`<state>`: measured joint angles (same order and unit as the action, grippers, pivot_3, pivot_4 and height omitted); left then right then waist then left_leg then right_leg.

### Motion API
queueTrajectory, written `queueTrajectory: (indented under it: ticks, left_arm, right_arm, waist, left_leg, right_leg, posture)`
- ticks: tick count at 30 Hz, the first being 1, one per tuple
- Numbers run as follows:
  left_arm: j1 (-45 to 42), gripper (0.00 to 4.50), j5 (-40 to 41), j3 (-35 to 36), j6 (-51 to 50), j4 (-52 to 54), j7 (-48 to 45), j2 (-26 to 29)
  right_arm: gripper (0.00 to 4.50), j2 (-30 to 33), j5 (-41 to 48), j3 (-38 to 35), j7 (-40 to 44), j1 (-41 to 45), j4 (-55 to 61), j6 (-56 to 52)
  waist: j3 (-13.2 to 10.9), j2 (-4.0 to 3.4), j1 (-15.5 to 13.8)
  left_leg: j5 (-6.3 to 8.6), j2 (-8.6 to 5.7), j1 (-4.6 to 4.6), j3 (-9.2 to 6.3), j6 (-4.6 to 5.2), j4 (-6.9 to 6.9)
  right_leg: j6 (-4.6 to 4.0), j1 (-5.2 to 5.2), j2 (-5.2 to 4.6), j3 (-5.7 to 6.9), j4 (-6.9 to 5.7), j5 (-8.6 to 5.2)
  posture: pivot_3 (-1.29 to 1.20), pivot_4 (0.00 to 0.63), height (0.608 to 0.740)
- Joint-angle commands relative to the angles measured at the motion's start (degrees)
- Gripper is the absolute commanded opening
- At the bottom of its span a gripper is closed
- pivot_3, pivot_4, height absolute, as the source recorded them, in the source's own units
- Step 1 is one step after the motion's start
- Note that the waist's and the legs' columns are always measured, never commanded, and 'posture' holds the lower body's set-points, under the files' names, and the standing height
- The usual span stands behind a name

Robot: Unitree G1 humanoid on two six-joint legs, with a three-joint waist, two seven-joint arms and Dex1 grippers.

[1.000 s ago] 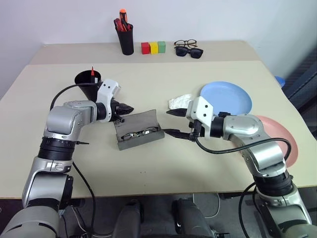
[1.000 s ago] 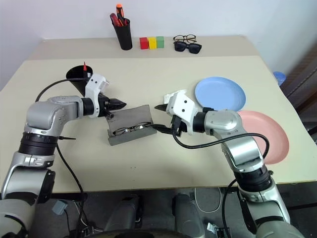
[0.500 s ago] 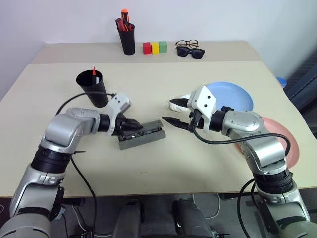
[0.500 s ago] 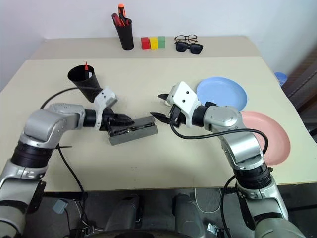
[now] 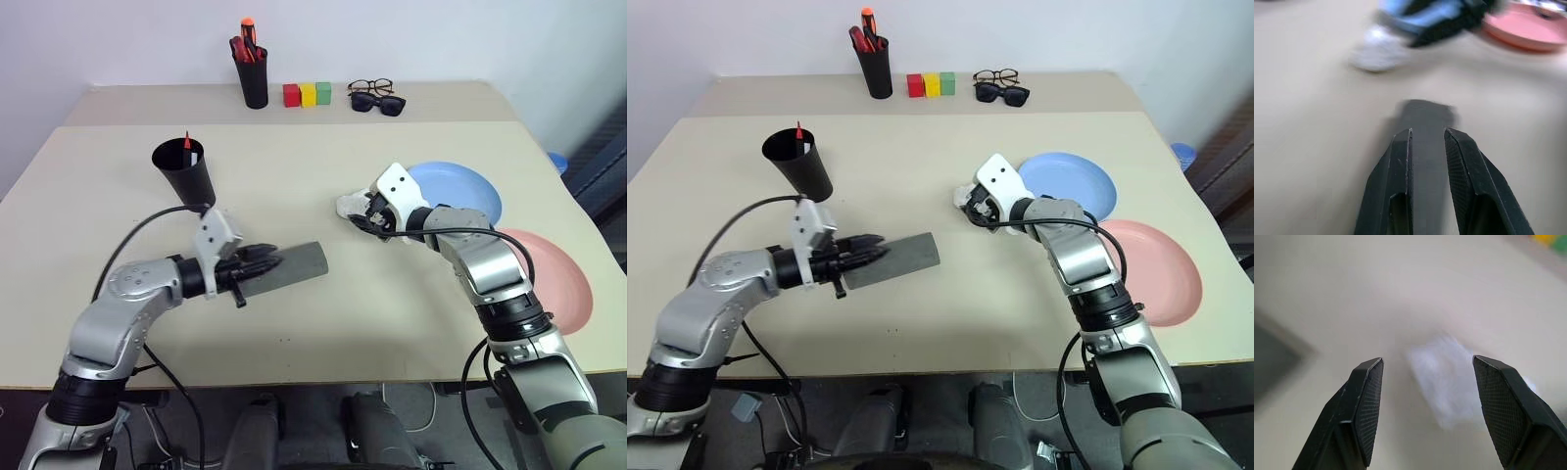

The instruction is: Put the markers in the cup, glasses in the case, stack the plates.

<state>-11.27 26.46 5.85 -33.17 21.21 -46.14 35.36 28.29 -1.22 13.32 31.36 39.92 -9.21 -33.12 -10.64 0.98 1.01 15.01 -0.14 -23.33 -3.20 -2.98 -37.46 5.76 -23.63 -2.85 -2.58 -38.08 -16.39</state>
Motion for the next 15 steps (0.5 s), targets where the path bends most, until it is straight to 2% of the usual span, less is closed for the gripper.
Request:
queueTrajectory:
  ticks: [1,8,15]
  left_arm:
    - [2.48,1.01,2.02,3.77,1.38,3.81,0.82,0.26]
    - [5.77,1.01,3.38,4.67,1.06,6.68,2.13,-0.05]
    - [3.78,1.01,2.98,1.72,1.38,5.66,2.96,-1.14]
  right_arm:
    - [2.93,1.32,-4.06,-0.47,-3.03,1.58,-2.11,2.30]
    - [2.93,3.95,-7.72,-1.41,-4.66,-1.40,-0.09,1.06]
    - [2.93,4.28,-8.70,-2.63,-5.96,-4.41,-0.52,-1.89]
  waist:
    - [-0.01,-0.01,-0.10]
    - [0.00,-0.01,-0.04]
    - [0.00,-0.01,-0.08]
  left_leg:
    - [0.00,-0.01,-0.02,0.00,0.00,0.01]
    - [0.00,0.00,-0.01,-0.01,0.01,0.01]
    - [0.00,-0.01,0.02,-0.01,0.01,0.00]
  right_leg:
    - [0.00,-0.01,-0.01,0.00,0.01,0.00]
    - [0.00,0.00,0.00,0.00,0.01,0.00]
    - [0.00,0.06,0.00,0.00,0.01,0.00]
  posture:
    - [0.00,0.150,0.740]
    - [0.00,0.150,0.740]
    - [0.00,0.150,0.740]
